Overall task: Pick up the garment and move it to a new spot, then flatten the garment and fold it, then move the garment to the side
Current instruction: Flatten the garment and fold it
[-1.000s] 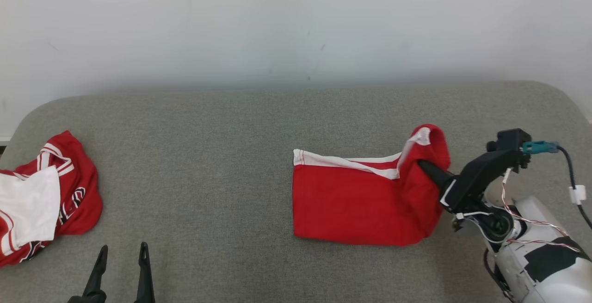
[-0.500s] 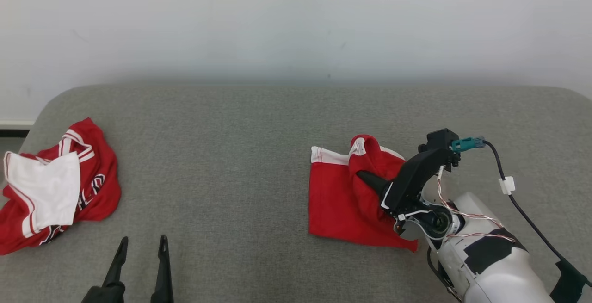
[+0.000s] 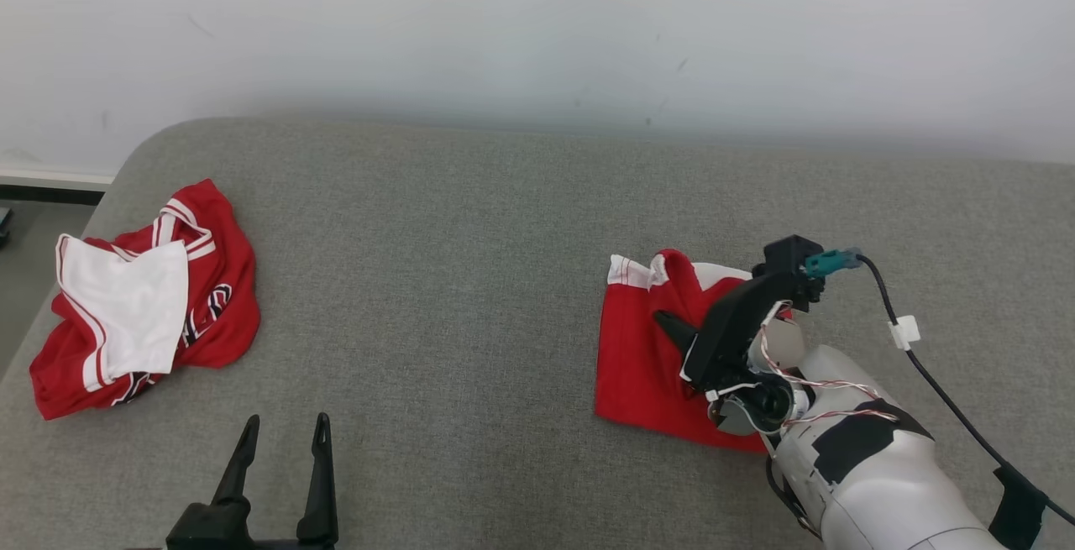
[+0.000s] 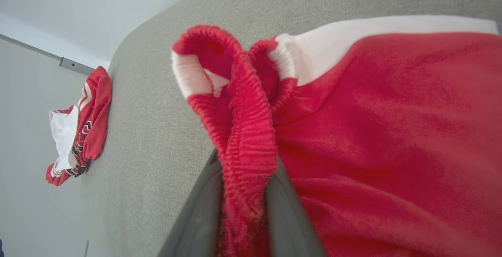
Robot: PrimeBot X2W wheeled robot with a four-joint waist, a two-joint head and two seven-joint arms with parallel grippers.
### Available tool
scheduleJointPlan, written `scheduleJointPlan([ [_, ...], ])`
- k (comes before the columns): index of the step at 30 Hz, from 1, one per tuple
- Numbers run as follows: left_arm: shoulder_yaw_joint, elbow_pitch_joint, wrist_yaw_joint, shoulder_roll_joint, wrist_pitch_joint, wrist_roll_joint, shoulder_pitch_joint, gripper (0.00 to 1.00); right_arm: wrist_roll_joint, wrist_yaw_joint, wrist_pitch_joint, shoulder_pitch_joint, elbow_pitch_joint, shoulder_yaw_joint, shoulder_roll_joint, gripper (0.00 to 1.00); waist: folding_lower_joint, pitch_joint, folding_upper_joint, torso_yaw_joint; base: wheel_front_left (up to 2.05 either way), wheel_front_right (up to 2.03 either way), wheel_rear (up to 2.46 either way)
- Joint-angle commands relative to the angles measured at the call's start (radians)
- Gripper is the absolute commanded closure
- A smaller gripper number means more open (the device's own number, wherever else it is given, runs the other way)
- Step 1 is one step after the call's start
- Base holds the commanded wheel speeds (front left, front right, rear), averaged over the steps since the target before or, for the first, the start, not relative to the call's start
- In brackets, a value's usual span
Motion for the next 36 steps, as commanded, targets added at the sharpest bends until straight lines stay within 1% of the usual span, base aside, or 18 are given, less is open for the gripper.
scheduleJointPlan([
  [1,0.002,0.002,0.004,-0.002,-0.003,-0.004,-0.009,0.0,-0.014,-0.003,-0.008,-0.012,-0.003,0.012,0.008,0.0,-0.0001,-0.001,-0.0001,0.001,0.0,0.0,0.0],
  [5,0.012,0.007,0.01,-0.002,-0.003,0.001,-0.004,0.0,-0.048,-0.003,-0.086,0.007,-0.06,0.062,-0.02,0.0,-0.0001,-0.013,-0.0001,-0.004,0.0,0.0,0.0],
  [9,0.031,0.006,0.013,-0.002,-0.003,0.015,0.021,0.0,-0.054,-0.003,-0.16,0.051,-0.166,0.122,-0.052,0.0,-0.0001,-0.031,-0.0001,-0.021,0.0,0.0,0.0],
  [14,0.064,-0.005,0.014,0.0,-0.003,0.026,0.045,0.0,-0.058,-0.003,-0.271,0.108,-0.297,0.171,-0.124,0.0,-0.0001,-0.042,-0.0001,-0.056,0.0,0.0,0.0],
  [21,0.103,-0.014,0.008,0.009,-0.003,0.033,0.068,0.0,-0.035,-0.003,-0.408,0.196,-0.407,0.173,-0.191,0.0,-0.0001,-0.045,-0.0001,-0.097,0.0,0.0,0.0],
  [25,0.118,-0.017,0.007,0.01,-0.003,0.034,0.069,0.0,-0.093,-0.003,-0.515,0.244,-0.456,0.181,-0.238,0.0,-0.0001,-0.046,-0.0001,-0.109,0.0,0.0,0.0],
  [28,0.125,-0.021,0.008,0.009,-0.003,0.038,0.07,0.0,-0.127,-0.003,-0.566,0.286,-0.481,0.145,-0.258,0.0,-0.0001,-0.046,-0.0001,-0.119,0.0,0.0,0.0],
  [30,0.132,-0.025,0.009,0.009,-0.003,0.04,0.073,0.0,-0.174,-0.003,-0.578,0.31,-0.502,0.123,-0.271,0.0,-0.0001,-0.044,-0.0001,-0.127,0.0,0.0,0.0],
  [32,0.134,-0.027,0.009,0.009,-0.003,0.041,0.075,0.0,-0.186,-0.003,-0.582,0.327,-0.512,0.104,-0.268,0.0,-0.0001,-0.044,-0.0001,-0.13,0.0,0.0,0.0],
  [36,0.145,-0.032,0.008,0.008,-0.003,0.044,0.077,0.0,-0.247,-0.003,-0.583,0.397,-0.602,-0.017,-0.238,0.0,-0.0001,-0.04,-0.0001,-0.141,0.0,0.0,0.0],
])
